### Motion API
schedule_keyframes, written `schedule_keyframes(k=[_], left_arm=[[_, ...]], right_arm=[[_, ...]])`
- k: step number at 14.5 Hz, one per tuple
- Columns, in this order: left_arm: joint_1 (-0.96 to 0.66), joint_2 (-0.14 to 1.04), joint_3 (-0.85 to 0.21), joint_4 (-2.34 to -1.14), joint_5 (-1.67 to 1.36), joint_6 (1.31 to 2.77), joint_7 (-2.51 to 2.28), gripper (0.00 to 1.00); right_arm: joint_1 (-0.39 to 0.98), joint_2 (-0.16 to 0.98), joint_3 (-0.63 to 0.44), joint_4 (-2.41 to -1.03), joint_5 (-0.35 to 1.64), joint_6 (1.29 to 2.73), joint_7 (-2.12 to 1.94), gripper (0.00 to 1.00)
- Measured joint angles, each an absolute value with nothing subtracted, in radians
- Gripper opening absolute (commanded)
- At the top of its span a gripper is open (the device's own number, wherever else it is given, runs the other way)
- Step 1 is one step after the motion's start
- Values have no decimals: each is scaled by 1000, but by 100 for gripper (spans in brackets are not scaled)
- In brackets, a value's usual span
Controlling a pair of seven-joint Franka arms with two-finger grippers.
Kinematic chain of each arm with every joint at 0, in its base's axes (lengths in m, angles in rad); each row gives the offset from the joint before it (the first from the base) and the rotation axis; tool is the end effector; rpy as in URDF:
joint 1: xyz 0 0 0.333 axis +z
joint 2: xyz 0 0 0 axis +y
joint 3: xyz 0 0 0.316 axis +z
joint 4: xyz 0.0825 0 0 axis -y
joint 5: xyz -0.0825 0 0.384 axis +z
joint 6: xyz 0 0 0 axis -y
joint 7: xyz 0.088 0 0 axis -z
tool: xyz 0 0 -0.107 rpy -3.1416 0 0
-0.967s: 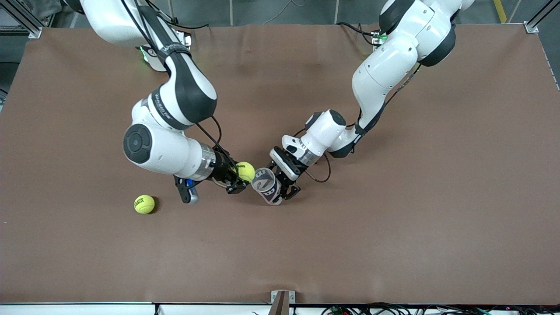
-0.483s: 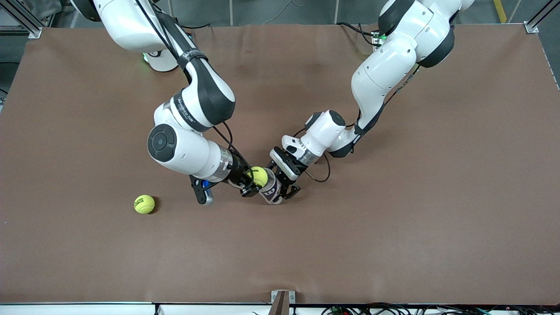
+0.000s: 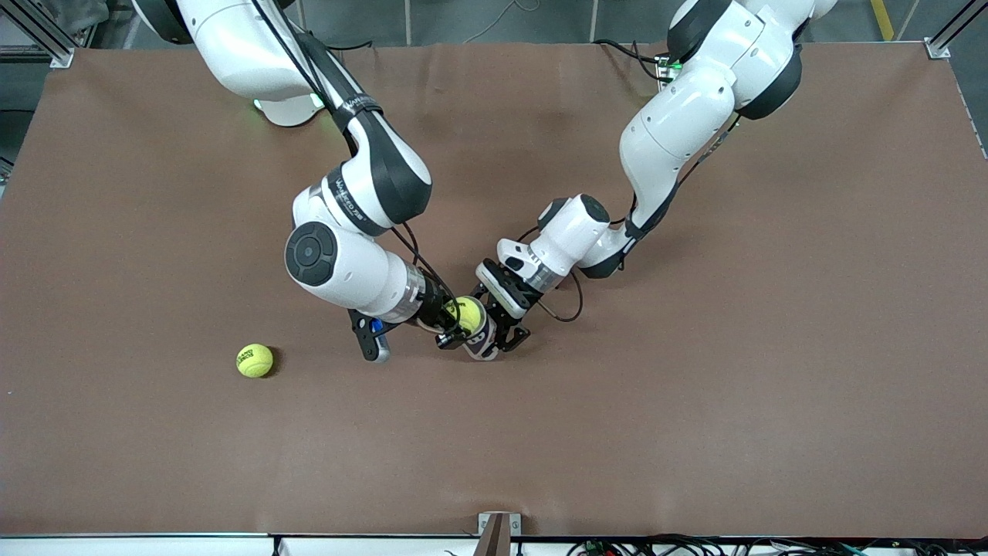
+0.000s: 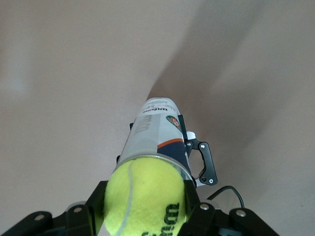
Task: Insert tennis ball vertically with right arm
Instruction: 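Release the Wilson ball into the tube with the right gripper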
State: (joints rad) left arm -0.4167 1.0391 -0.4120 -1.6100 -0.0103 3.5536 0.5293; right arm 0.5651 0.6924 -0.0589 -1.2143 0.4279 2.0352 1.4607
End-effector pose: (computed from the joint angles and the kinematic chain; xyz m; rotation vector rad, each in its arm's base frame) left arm 0.5393 -0.4726 0.1641 2.2019 -1.1624 1.2368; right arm 0.6450 0.3982 0.3846 -2.3984 1.4820 0.3235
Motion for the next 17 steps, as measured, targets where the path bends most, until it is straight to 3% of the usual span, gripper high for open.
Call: schedule_keyframes(k=[2,3,17], left_arm=[[-417,1039,-412,-1610,-10,3554,529,75],[-417,1039,-412,-1610,-10,3554,529,75],[-417,1040,-412,-1609,-10,3554,529,77]], right_arm=[[567,693,-59,-1214,428,2037,1463,88],[567,693,-59,-1214,427,2040,1463,100],[533,694,-81,-1195,379,2045,1392,100]])
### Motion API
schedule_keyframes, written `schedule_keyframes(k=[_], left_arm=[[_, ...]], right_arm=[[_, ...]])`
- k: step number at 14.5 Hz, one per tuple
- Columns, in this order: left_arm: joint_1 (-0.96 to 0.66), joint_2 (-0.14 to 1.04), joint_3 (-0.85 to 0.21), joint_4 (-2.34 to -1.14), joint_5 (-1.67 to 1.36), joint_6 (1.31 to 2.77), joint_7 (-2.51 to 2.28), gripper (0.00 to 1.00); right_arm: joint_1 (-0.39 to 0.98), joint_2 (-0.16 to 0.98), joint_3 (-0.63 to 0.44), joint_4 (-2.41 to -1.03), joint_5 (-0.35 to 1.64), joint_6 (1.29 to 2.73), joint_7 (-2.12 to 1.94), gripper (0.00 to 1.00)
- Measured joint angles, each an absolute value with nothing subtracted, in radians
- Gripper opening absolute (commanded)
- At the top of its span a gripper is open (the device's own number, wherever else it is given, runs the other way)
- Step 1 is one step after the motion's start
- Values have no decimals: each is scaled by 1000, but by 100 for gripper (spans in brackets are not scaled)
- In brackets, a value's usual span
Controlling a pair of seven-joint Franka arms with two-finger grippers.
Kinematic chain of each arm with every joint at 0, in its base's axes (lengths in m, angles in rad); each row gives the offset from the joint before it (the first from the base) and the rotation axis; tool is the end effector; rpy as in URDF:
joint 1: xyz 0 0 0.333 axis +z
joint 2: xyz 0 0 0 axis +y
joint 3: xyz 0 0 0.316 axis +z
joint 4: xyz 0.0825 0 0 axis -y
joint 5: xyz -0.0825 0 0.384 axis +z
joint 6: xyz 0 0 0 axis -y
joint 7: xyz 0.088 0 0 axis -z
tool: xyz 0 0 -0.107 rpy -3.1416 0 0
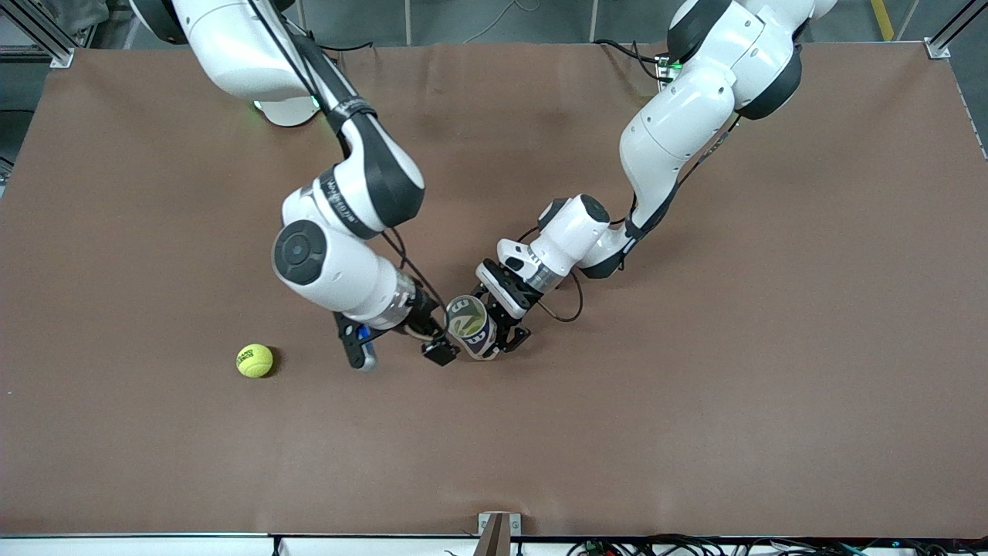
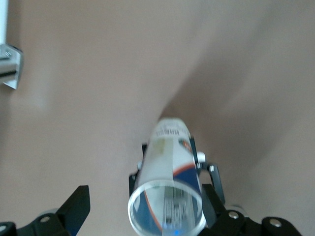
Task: Insert tennis ball vertically with right arm
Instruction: 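Release the Wilson ball into the tube with the right gripper, then lower the right gripper and grasp the Roland Garros ball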
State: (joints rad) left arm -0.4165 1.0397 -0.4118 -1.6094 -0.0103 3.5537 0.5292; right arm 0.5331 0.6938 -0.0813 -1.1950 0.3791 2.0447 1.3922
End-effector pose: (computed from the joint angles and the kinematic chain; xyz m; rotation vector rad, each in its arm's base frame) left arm 0.5395 -0.4724 0.1639 2.2024 -1.1617 1.2370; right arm 0.6674 0.3659 0.3933 -2.4372 1.4359 0.2062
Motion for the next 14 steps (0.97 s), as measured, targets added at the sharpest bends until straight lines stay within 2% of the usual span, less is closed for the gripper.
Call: schedule_keyframes(k=[5,10,14], left_arm=[[-416,1040,-412,-1609,-10,3554,529,77],[-416,1040,-412,-1609,-10,3554,529,77],[-416,1040,-412,-1609,-10,3554,529,77]], right_arm=[[414,689,-86,-1241,312,1960,1004,100],[276,630,-89,-1379,177,1954,572,100],[168,607,-90,-1421,98,1965,277,100]])
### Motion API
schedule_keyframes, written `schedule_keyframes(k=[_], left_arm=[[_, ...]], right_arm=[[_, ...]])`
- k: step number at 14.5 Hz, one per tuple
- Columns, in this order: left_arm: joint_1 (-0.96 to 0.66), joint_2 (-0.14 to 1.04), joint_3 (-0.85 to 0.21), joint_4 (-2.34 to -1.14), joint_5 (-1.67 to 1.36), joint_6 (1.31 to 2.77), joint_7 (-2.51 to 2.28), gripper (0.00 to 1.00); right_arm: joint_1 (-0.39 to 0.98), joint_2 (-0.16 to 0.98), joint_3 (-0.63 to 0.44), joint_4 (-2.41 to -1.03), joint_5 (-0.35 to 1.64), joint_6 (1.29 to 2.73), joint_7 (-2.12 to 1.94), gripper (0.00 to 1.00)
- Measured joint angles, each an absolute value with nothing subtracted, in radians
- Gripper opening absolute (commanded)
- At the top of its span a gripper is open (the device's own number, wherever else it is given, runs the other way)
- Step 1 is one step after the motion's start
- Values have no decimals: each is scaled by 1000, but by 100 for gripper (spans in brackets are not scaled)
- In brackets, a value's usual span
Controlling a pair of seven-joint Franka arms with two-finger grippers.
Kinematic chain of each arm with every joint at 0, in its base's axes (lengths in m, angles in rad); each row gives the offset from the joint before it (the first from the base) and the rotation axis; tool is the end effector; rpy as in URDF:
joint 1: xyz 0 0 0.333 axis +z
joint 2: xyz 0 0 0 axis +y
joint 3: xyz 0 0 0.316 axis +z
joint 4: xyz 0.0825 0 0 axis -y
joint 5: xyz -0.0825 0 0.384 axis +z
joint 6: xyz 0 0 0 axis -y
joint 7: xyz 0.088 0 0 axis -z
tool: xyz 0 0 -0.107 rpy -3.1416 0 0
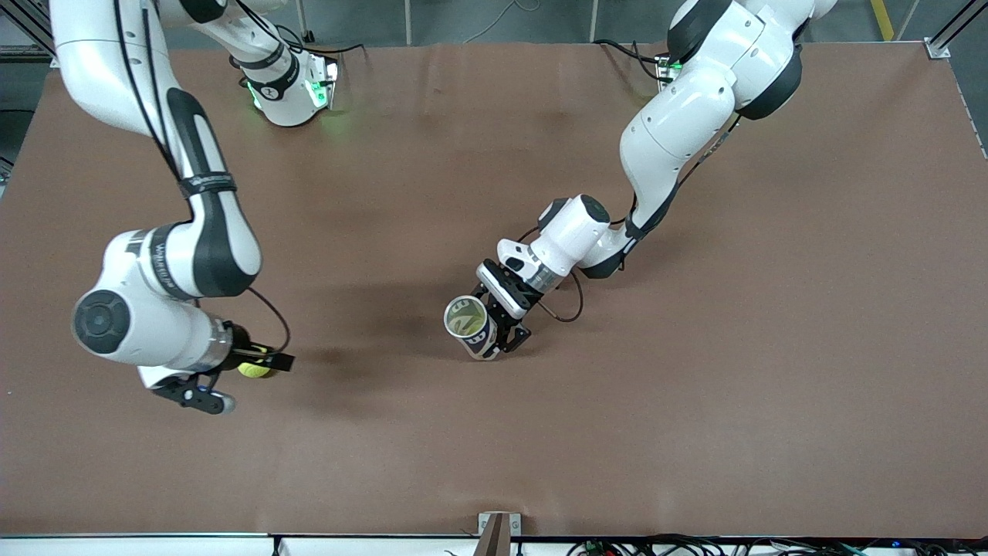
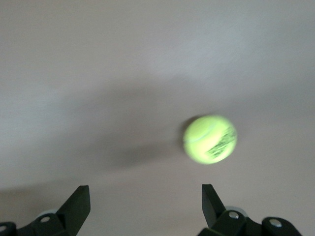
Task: Insert tennis ball vertically with right arm
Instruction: 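Lower the right gripper and grasp the Roland Garros ball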
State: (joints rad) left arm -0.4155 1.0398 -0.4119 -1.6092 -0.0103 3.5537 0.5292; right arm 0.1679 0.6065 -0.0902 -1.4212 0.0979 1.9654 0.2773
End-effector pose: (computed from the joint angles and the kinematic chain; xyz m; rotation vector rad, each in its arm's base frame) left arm 0.5400 -0.4719 0.1639 2.2031 -1.1606 1.2375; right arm 0.7065 0.0731 0.3393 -3.0939 0.3503 0.1016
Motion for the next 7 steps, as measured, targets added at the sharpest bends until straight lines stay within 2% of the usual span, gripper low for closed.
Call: schedule_keyframes(k=[3,7], left_arm=[[-416,1040,-412,-1610,-10,3554,529,77],[-416,1040,-412,-1610,-10,3554,529,77]], right_arm=[[118,606,-90,-1482,70,2045,156,100],[101,606,-90,-1636,64,2233,105,100]])
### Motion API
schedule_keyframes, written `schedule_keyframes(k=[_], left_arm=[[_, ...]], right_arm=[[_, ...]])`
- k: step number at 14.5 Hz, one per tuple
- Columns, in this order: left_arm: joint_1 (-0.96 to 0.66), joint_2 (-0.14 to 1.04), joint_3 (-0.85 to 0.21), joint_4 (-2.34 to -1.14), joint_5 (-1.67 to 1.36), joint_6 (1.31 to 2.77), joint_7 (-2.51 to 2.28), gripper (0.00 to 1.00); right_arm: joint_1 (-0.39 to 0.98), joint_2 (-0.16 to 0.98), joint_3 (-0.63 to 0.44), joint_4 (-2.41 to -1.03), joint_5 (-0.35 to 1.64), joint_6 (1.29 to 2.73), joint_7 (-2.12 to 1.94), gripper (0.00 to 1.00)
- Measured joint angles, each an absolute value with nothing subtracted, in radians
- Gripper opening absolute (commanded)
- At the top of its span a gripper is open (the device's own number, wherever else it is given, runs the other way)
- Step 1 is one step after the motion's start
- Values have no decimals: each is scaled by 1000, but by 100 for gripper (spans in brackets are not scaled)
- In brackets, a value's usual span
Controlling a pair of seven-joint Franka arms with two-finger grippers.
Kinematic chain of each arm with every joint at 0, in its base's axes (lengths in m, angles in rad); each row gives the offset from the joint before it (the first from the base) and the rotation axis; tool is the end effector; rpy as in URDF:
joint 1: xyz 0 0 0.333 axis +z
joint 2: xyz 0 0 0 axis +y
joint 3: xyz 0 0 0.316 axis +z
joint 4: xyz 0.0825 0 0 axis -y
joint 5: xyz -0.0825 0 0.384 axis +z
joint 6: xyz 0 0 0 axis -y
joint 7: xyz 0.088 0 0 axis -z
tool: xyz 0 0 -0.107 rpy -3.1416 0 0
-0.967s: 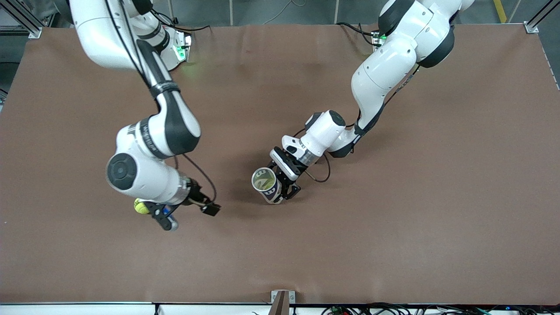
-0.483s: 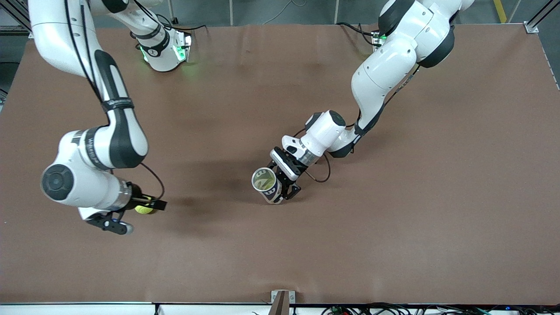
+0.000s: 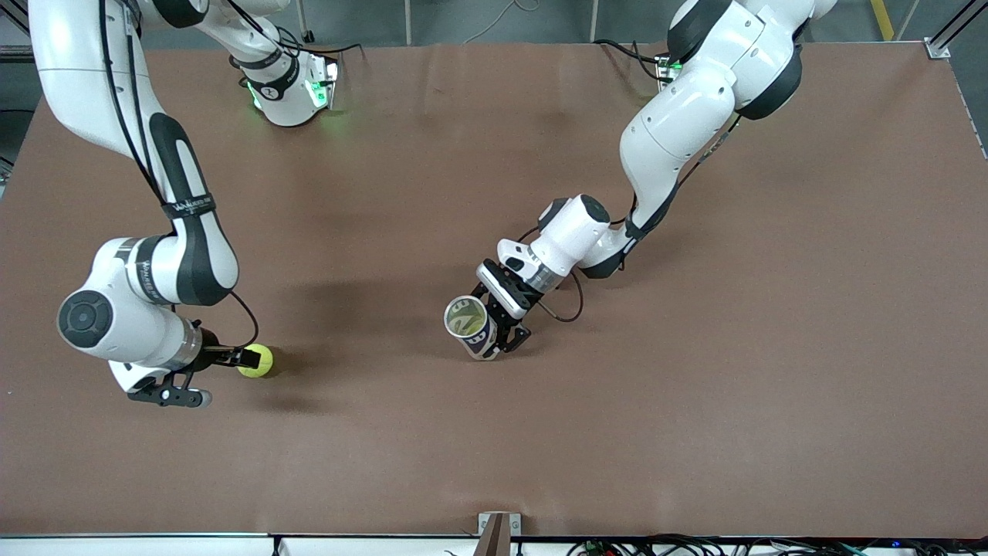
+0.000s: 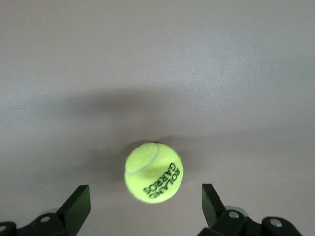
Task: Insert tennis ball vertically with right arm
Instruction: 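Lower the right gripper and grasp the Roland Garros ball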
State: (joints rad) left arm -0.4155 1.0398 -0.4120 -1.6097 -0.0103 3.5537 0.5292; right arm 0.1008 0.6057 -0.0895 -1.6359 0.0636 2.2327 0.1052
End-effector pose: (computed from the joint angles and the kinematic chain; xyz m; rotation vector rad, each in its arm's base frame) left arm 0.5399 -0.4719 0.1637 2.2032 -1.1609 1.2368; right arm 0.6868 0.0171 0.2653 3.1349 -0.1843 -0.0093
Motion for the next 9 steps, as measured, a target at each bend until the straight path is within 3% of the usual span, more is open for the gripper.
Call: schedule_keyframes(k=[5,9], left_arm=[[-416,1040,-412,-1610,-10,3554,529,77],[-416,1040,-412,-1610,-10,3554,529,77]], right_arm=[[100,606,-83,-1781,62,2438,102,100],[100,605,-79,-1798,62,2464,102,97]])
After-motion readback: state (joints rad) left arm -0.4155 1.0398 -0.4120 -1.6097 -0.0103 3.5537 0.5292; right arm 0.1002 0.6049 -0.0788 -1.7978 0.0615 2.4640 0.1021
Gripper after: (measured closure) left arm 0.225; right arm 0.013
